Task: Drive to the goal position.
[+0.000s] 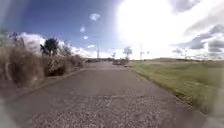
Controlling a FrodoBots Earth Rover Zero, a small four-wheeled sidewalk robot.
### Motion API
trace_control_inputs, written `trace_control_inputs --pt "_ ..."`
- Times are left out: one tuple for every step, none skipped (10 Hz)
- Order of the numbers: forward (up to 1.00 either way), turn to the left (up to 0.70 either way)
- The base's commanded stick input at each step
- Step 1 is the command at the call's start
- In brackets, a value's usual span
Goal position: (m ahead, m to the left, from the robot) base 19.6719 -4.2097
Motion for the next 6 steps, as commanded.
trace_control_inputs --pt "1.00 0.00" --pt "1.00 0.00" --pt "1.00 0.00" --pt "1.00 0.00" --pt "1.00 0.00" --pt "1.00 0.00"
